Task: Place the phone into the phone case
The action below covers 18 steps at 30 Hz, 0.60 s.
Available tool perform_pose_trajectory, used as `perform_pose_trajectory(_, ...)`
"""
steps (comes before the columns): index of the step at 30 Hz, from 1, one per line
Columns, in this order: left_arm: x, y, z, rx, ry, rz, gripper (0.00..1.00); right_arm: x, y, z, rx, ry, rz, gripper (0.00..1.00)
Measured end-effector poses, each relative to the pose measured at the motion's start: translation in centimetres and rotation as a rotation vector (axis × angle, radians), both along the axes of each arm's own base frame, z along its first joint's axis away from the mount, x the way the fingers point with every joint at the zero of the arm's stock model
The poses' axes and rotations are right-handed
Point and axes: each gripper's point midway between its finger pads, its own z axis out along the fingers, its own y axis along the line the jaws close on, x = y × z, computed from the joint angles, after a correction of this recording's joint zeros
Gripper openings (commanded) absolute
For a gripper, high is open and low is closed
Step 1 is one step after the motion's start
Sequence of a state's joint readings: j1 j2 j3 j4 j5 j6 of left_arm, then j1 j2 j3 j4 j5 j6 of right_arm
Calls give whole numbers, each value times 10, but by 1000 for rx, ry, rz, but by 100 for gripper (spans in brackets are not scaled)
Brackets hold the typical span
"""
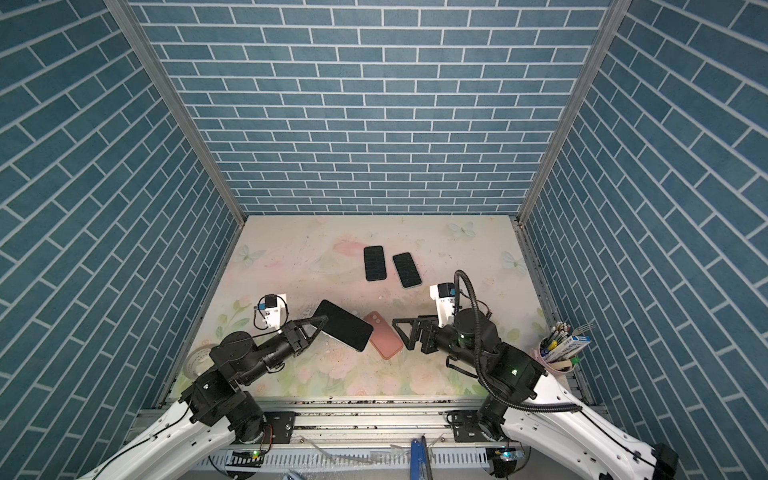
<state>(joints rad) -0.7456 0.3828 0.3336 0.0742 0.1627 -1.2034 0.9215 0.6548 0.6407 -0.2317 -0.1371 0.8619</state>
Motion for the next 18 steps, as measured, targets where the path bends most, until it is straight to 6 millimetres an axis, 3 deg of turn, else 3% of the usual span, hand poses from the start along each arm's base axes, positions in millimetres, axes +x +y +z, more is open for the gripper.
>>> perform_pose_trajectory(5, 3, 3, 17, -63, -32, 29, 0, -7, 30, -4, 107, 75, 106, 91)
perform_pose_trajectory(9, 6, 3, 24, -107, -28, 38, 0, -12, 57, -5, 175, 156, 208, 72)
perform_pose_trajectory(15, 10, 2, 30, -175, -20, 45, 0, -12, 85, -9, 306, 257, 290, 67)
perform_pose_trajectory(16, 10, 2, 29, -184, -16, 46, 0, -11, 87, -10, 321, 268, 293, 64)
perform_pose_trajectory(18, 11, 2, 28, -201, -8, 48, 0, -9, 91, -9, 357, 285, 302, 48)
